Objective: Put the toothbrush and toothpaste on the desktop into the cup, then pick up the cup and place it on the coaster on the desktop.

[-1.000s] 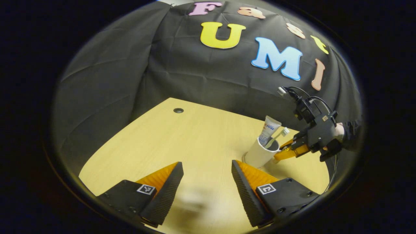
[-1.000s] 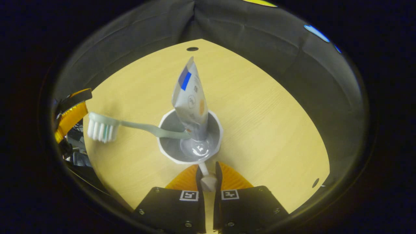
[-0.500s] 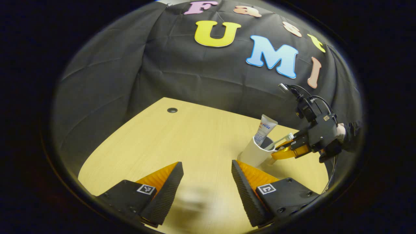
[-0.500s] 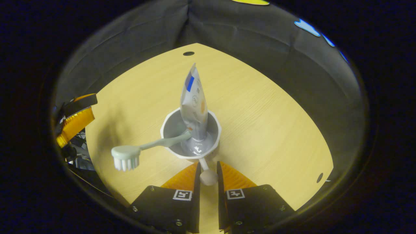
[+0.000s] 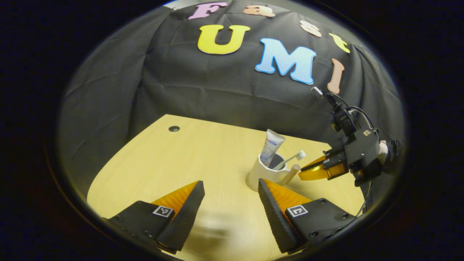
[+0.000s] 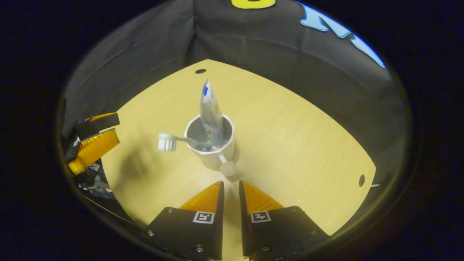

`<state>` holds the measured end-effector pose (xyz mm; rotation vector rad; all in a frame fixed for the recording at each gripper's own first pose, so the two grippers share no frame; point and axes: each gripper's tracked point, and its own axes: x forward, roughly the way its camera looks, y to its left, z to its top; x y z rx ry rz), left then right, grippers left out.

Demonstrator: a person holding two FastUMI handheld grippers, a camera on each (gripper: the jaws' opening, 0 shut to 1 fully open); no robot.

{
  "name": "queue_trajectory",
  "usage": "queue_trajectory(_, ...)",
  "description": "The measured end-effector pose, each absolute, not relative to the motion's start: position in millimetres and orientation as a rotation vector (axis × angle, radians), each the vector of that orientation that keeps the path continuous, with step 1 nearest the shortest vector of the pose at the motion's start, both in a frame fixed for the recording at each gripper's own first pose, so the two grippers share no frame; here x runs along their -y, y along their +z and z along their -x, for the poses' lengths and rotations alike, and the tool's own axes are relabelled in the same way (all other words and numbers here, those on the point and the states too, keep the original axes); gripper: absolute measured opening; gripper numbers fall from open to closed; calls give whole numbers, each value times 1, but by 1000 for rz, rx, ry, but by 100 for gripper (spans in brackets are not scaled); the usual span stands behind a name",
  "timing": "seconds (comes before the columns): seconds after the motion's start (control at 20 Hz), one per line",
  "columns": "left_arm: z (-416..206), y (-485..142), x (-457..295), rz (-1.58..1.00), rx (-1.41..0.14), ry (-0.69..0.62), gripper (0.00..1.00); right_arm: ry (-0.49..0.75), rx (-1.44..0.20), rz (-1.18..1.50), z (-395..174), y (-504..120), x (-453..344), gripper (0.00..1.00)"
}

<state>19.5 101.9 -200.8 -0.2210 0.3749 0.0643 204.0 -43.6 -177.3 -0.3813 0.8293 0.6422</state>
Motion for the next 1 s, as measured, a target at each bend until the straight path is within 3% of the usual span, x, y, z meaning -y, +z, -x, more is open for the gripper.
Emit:
queue_trajectory(0.45,-60,-109,-37,113,-212,-51,98,453,-510,190,-180,-80,69,22)
queue_trajectory(1.0,-59,61,3,-25,155,-1,95,127,34,36,-153,79,108,22)
